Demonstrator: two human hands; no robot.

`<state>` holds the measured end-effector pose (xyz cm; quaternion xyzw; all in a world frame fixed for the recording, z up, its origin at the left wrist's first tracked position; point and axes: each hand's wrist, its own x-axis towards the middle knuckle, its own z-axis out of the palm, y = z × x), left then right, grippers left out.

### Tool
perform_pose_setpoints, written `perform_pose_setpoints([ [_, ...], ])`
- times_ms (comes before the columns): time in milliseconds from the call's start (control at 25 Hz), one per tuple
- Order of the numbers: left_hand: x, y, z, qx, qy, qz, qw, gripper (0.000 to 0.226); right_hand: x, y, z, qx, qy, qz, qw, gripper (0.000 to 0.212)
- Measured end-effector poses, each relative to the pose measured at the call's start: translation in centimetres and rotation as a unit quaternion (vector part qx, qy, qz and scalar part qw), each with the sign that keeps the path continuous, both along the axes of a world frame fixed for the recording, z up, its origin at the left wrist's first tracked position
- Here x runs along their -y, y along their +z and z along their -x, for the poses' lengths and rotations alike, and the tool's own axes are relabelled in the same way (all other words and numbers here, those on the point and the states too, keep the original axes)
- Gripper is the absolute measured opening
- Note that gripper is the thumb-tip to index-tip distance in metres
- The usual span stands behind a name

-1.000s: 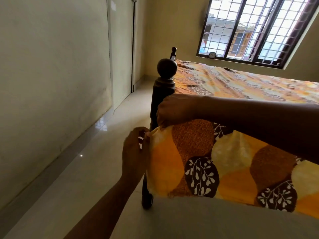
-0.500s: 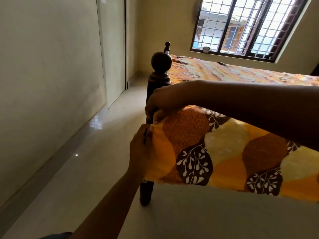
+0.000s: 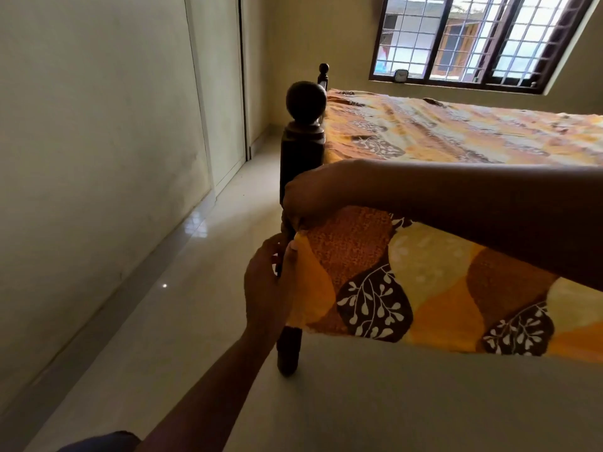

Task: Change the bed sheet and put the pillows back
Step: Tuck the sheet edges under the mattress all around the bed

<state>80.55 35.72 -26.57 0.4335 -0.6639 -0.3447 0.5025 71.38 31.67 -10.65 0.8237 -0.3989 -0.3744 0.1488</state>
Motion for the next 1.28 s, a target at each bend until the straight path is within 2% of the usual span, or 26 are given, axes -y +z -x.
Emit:
perform_pose_setpoints([
  [80,-0.8,-0.3,0.6,0.043,0.104,0.062,0.992,0.038,0.2,-0.1,-0.4,-0.029,-0.012,-0.012,0.999,0.033],
  [160,-1.0,0.2,1.3,0.038,0.117,0.065,0.990,0.028,0.6,-0.1,-0.4,-0.007,-0.044,-0.018,0.999,0.031],
  [240,-0.8,0.9,1.7,-0.009,0.094,0.048,0.994,0.023,0.3,0.0,0.0,0.020,-0.049,-0.006,0.999,0.030],
  [320,-0.5,1.2,1.7,-0.018,0.072,0.037,0.997,0.022,-0.7,-0.2,1.2,0.093,-0.040,0.049,0.994,0.030],
  [360,-0.4,1.1,1.6,-0.011,0.062,0.032,0.998,0.022,-1.8,-0.7,2.1,0.174,-0.044,0.088,0.980,0.028],
  [400,-0.1,0.8,1.4,-0.003,0.051,0.026,0.998,0.023,-3.0,-1.4,2.9,0.294,-0.041,0.140,0.945,0.026],
  [440,0.0,0.5,1.3,0.007,0.038,0.024,0.999,0.023,-4.7,-2.4,3.7,0.425,-0.030,0.202,0.882,0.024],
  [480,0.2,0.4,1.2,0.021,0.026,0.022,0.999,0.023,-6.7,-3.8,4.4,0.555,-0.033,0.276,0.784,0.022],
  [560,0.5,0.2,1.3,0.040,0.022,0.030,0.998,0.024,-10.6,-7.8,5.0,0.750,-0.120,0.367,0.537,0.017],
  [600,0.6,0.2,1.3,0.041,0.028,0.037,0.998,0.024,-12.3,-9.9,4.7,0.808,-0.194,0.365,0.420,0.016],
  [680,0.7,-0.1,1.6,0.048,0.044,0.053,0.996,0.023,-14.5,-13.4,3.8,0.887,-0.322,0.283,0.169,0.019],
  [720,0.9,-0.5,1.7,0.053,0.050,0.065,0.995,0.022,-15.1,-14.8,3.5,0.907,-0.354,0.221,0.050,0.020],
  [760,1.1,-1.1,1.8,0.058,0.055,0.074,0.994,0.021,-15.2,-15.9,3.2,0.915,-0.366,0.163,-0.053,0.022],
  [800,1.3,-1.7,2.1,0.062,0.058,0.080,0.993,0.020,-15.2,-16.7,2.9,0.914,-0.364,0.124,-0.133,0.025],
  [840,1.4,-2.1,2.4,0.065,0.062,0.082,0.993,0.020,-15.1,-17.4,2.6,0.909,-0.358,0.107,-0.183,0.028],
  [880,1.4,-2.5,2.6,0.069,0.064,0.091,0.991,0.022,-14.9,-17.8,2.5,0.906,-0.355,0.109,-0.205,0.030],
  [960,1.6,-3.0,2.7,0.076,0.061,0.121,0.988,0.027,-14.6,-18.3,2.8,0.897,-0.359,0.146,-0.213,0.032],
  [1040,1.8,-3.1,2.3,0.084,0.062,0.134,0.986,0.022,-14.5,-19.1,4.0,0.881,-0.373,0.181,-0.229,0.041],
  [1160,2.1,-3.1,1.9,0.086,0.070,0.123,0.986,0.022,-15.0,-20.5,5.5,0.855,-0.388,0.128,-0.320,0.062],
  [1200,2.0,-3.1,1.9,0.090,0.072,0.120,0.986,0.023,-15.0,-20.9,5.9,0.858,-0.383,0.111,-0.324,0.059],
  [1280,1.9,-3.1,2.0,0.096,0.077,0.116,0.986,0.023,-14.8,-22.1,6.4,0.867,-0.385,0.116,-0.295,0.040],
])
